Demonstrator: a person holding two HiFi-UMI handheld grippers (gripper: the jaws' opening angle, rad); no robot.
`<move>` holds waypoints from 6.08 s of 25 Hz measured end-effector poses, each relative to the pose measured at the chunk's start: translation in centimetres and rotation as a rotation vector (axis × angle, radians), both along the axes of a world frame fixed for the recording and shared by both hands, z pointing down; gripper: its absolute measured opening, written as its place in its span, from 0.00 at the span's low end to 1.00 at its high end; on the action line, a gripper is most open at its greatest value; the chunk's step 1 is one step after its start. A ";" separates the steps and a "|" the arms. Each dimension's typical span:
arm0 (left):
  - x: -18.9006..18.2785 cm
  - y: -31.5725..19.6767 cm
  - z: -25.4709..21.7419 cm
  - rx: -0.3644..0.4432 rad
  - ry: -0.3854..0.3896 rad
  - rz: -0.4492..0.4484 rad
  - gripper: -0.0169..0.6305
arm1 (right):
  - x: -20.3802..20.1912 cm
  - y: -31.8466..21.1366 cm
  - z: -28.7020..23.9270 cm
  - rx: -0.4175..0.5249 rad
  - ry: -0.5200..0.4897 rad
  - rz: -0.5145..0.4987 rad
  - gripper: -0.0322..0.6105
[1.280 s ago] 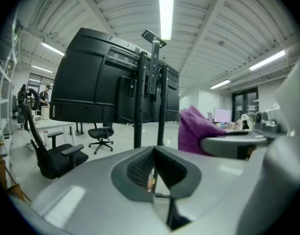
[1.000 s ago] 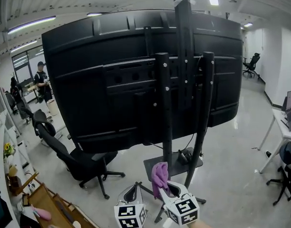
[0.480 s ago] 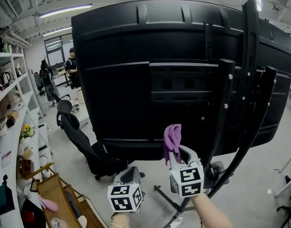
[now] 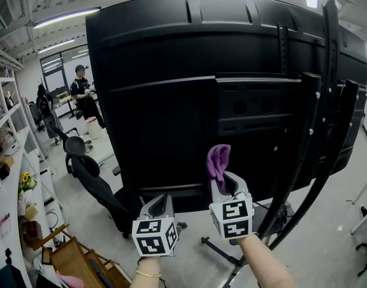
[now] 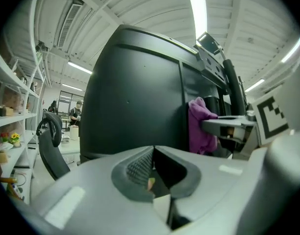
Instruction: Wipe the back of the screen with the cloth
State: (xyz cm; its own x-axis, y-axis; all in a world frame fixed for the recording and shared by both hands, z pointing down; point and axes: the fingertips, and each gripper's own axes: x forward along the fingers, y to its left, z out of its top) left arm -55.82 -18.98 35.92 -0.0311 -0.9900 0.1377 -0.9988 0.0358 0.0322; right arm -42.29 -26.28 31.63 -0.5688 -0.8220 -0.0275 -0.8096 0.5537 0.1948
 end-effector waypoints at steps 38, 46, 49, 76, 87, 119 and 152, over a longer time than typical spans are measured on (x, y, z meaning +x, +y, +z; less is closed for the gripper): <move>-8.5 -1.7 -16.4 0.055 -0.043 0.124 0.04 | -17.7 3.4 -19.0 0.416 0.605 -0.194 0.16; -7.4 -2.9 -27.5 0.150 -0.152 0.142 0.04 | -17.2 2.1 -28.9 0.439 0.494 -0.146 0.16; -7.4 -3.2 -29.8 0.174 -0.179 0.137 0.04 | -16.0 1.2 -32.7 0.461 0.457 -0.085 0.16; 5.9 7.1 -13.0 0.175 -0.104 0.100 0.04 | -2.0 11.9 -15.3 0.314 0.194 -0.165 0.16; 29.5 12.7 2.0 0.094 -0.104 0.272 0.04 | 21.1 18.8 3.6 0.003 0.052 -0.023 0.16; 66.3 -15.9 6.1 0.002 0.026 0.420 0.04 | 57.8 -9.9 6.8 -0.033 0.110 0.172 0.16; 81.0 -30.0 0.6 0.047 -0.027 0.133 0.04 | 80.9 -30.5 2.1 0.092 0.081 0.151 0.16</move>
